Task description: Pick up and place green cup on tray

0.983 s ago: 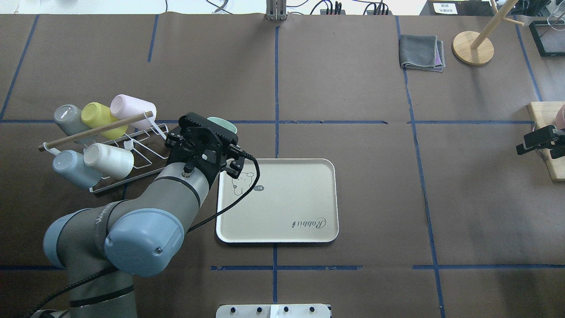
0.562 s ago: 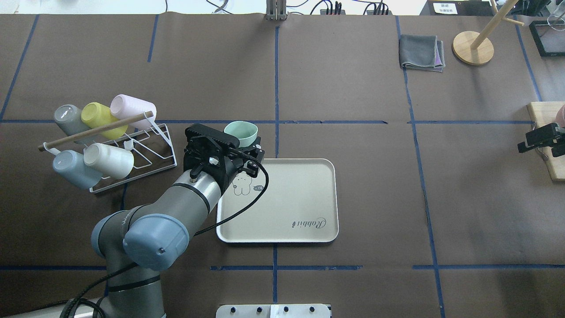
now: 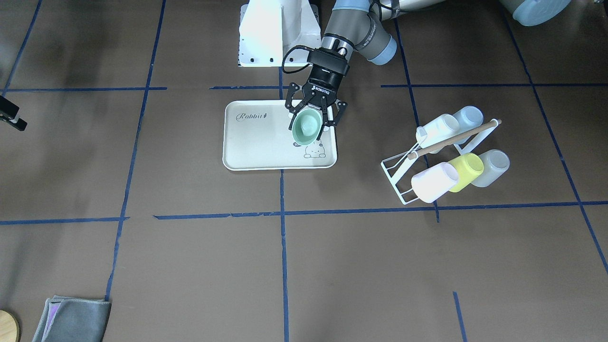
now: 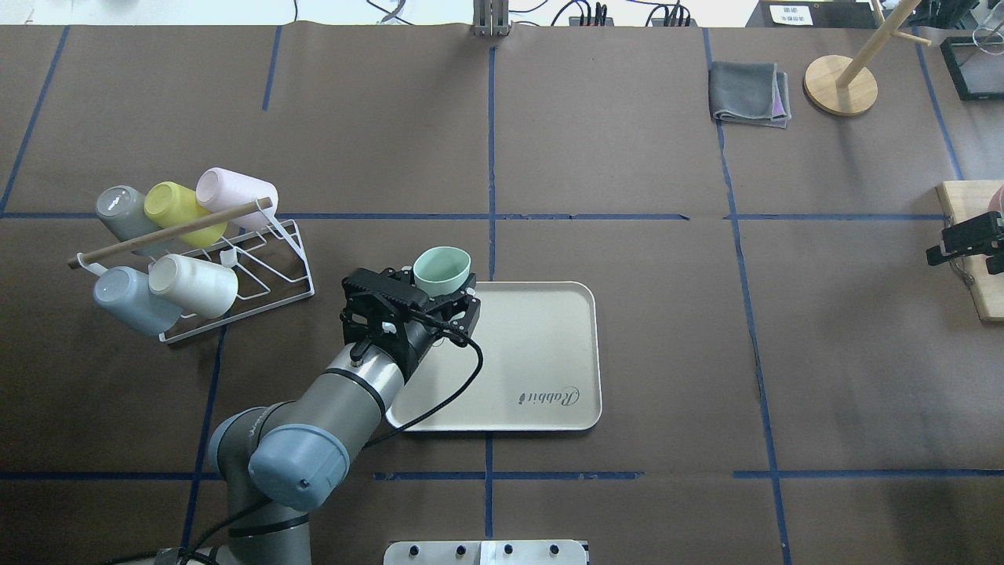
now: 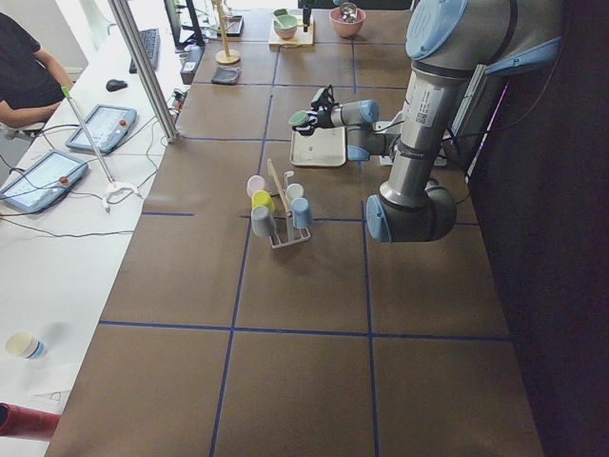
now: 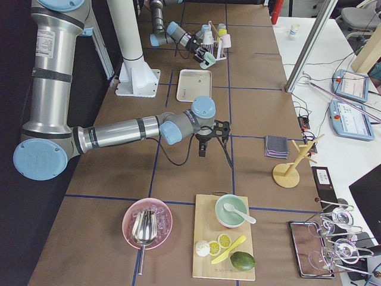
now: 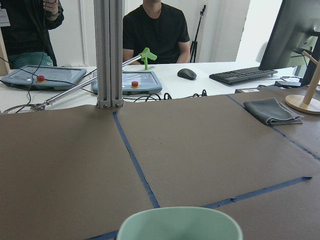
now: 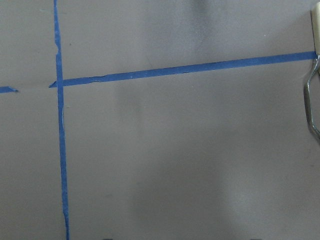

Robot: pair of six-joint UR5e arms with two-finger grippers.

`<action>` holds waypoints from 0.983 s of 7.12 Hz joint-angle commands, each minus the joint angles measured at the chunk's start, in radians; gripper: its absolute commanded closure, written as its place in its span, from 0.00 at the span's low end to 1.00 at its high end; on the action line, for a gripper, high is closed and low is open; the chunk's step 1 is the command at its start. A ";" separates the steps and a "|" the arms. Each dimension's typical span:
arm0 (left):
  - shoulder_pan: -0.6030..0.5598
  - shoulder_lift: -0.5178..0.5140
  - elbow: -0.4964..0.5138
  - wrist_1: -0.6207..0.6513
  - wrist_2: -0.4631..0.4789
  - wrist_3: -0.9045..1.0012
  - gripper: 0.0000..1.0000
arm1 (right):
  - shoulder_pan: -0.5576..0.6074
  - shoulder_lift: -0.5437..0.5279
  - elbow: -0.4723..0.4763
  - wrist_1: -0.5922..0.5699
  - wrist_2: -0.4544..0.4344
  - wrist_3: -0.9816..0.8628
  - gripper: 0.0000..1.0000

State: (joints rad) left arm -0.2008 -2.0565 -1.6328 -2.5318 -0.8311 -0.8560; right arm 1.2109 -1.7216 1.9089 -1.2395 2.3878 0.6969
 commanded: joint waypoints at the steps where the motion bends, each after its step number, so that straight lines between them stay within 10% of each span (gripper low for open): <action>1: 0.055 -0.045 0.055 -0.010 0.021 0.003 0.39 | 0.001 -0.001 -0.001 0.000 -0.001 0.001 0.06; 7: 0.063 -0.137 0.189 -0.015 0.018 0.003 0.31 | 0.007 -0.001 -0.002 0.000 -0.002 -0.001 0.02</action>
State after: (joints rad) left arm -0.1386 -2.1907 -1.4554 -2.5459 -0.8129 -0.8529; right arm 1.2178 -1.7227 1.9073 -1.2395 2.3855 0.6966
